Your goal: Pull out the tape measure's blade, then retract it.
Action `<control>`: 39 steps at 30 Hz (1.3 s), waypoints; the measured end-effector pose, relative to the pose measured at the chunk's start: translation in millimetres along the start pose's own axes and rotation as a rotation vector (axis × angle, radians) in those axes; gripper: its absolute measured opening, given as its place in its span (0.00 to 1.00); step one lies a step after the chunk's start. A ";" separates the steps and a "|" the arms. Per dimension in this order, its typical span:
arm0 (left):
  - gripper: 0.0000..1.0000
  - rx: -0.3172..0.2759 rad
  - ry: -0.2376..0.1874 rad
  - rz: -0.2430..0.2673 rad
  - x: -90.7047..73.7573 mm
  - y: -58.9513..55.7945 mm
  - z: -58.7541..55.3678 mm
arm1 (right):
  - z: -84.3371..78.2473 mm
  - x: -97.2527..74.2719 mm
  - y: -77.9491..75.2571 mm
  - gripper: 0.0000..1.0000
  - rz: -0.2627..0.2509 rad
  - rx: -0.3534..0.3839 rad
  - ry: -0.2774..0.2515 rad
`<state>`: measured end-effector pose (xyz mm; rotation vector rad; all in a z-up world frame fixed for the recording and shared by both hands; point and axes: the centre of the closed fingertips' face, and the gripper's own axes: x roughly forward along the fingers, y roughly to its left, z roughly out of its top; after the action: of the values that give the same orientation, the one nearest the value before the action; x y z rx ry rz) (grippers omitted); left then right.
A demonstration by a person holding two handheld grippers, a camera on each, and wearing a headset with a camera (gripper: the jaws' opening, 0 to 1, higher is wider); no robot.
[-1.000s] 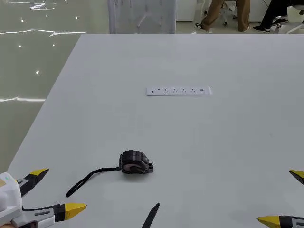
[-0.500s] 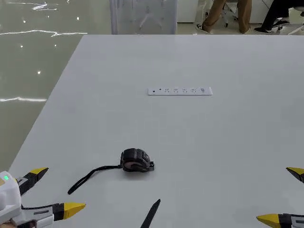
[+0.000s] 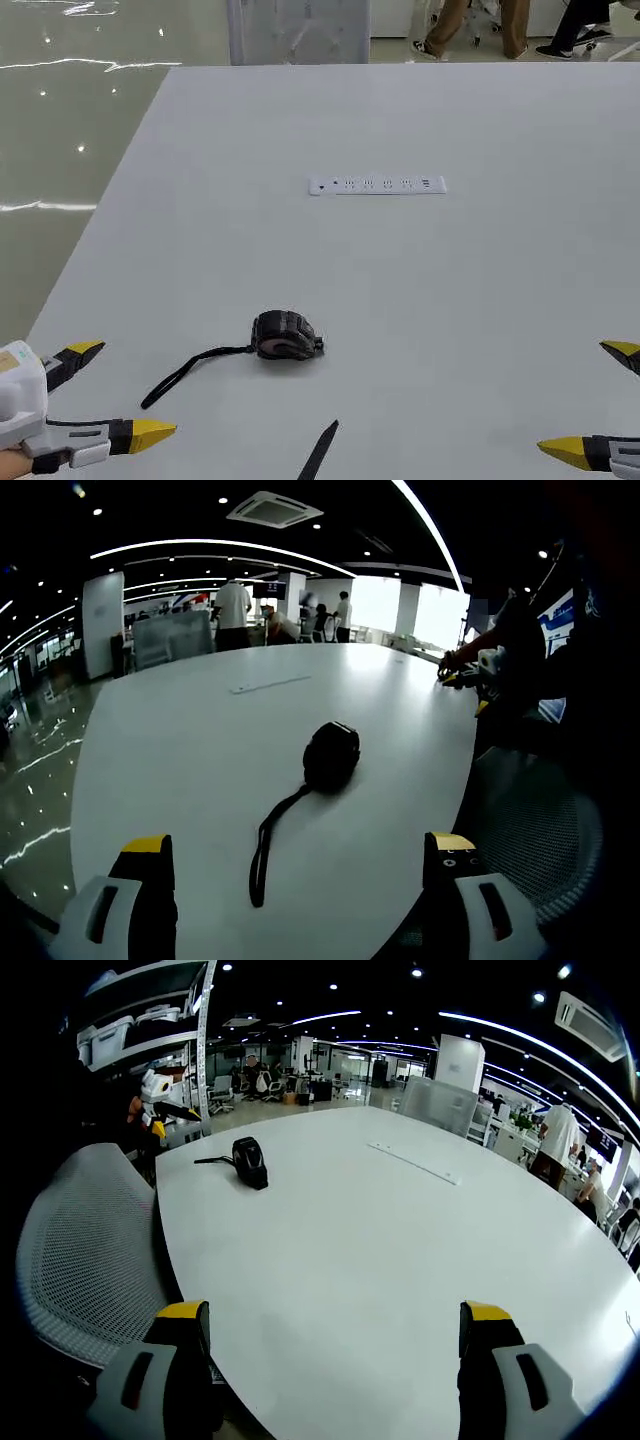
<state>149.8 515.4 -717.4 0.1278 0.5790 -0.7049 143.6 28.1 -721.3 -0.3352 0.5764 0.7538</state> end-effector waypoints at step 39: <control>0.94 0.347 0.232 -0.253 77.3 -23.5 18.8 | 51.7 70.2 30.1 1.00 0.192 -0.168 0.001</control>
<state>190.7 447.4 -741.7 0.4696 0.6971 -1.0420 182.1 111.9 -724.7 -0.4393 0.5526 0.9904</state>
